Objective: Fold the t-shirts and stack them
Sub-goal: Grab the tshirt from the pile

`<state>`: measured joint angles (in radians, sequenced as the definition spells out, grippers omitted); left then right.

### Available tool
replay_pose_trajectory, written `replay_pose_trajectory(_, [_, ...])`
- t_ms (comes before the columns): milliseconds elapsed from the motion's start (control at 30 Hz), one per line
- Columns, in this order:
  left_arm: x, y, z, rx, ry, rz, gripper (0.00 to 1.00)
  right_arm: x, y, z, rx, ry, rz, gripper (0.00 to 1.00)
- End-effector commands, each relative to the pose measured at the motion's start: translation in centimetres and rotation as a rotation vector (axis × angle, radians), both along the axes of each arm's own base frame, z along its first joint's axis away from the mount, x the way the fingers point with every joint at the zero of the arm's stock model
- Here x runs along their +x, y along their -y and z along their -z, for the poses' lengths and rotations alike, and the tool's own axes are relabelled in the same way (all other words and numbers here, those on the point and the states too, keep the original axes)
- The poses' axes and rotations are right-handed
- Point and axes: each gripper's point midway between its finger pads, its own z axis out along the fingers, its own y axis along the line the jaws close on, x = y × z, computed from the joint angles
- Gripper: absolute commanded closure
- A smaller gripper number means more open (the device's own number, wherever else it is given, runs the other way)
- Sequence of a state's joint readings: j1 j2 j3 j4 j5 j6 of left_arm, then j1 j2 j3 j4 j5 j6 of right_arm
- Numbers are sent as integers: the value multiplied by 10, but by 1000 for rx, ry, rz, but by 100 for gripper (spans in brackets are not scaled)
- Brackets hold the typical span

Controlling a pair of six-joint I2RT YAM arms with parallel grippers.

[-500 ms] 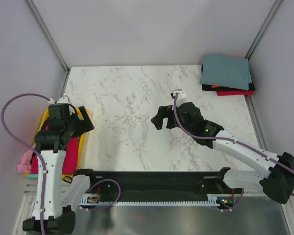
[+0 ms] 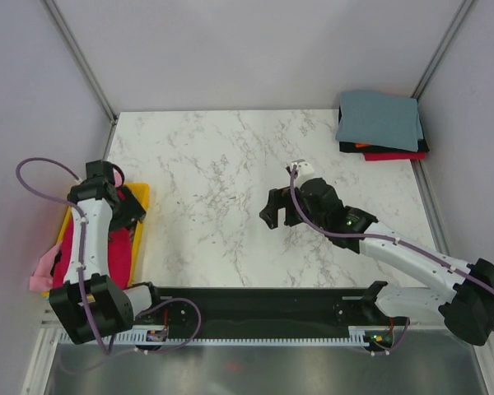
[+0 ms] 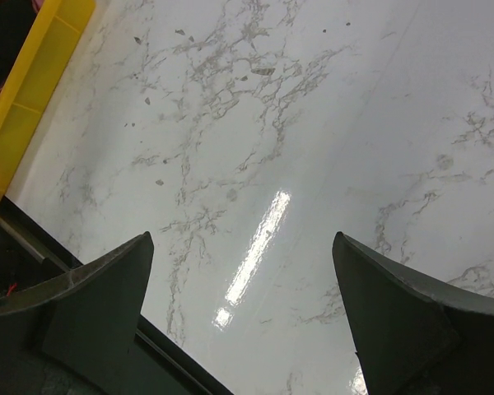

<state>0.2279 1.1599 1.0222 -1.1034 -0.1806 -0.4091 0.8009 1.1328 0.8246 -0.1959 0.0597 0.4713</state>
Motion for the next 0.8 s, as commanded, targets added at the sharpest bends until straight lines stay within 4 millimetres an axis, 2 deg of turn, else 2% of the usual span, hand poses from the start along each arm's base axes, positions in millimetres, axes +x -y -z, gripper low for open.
replay_pose_trajectory(0, [17, -46, -29, 107, 100, -160, 4, -3, -8, 7, -9, -2, -58, 2])
replay_pose_trajectory(100, [25, -68, -36, 102, 127, -248, 6, -5, -15, 15, -14, -24, -97, 2])
replay_pose_trajectory(133, [29, -69, -37, 72, 135, -255, 6, -5, -18, 16, -13, -30, -111, 2])
replay_pose_trajectory(167, [34, -75, -47, 80, 162, -272, 6, -7, -21, 17, -8, -41, -131, 2])
replay_pose_trajectory(267, [32, -98, -52, 117, 165, -343, 6, -11, -27, 20, -6, -61, -166, 2])
replay_pose_trajectory(500, [24, -114, -4, 55, 126, -483, 5, -14, -30, 29, -28, -92, -196, 2])
replay_pose_trajectory(533, [21, -114, 10, 40, 94, -482, 7, -14, -30, 29, -28, -94, -197, 2])
replay_pose_trajectory(633, [18, -120, 30, 1, 72, -503, 17, -16, -26, 33, -38, -97, -190, 2])
replay_pose_trajectory(667, [22, -123, 31, 3, 94, -505, 21, -16, -26, 35, -40, -100, -189, 2])
replay_pose_trajectory(733, [24, -124, 30, -6, 120, -508, 34, -17, -27, 40, -47, -112, -192, 2])
replay_pose_trajectory(767, [26, -124, 23, -2, 148, -502, 50, -17, -27, 43, -53, -121, -193, 2])
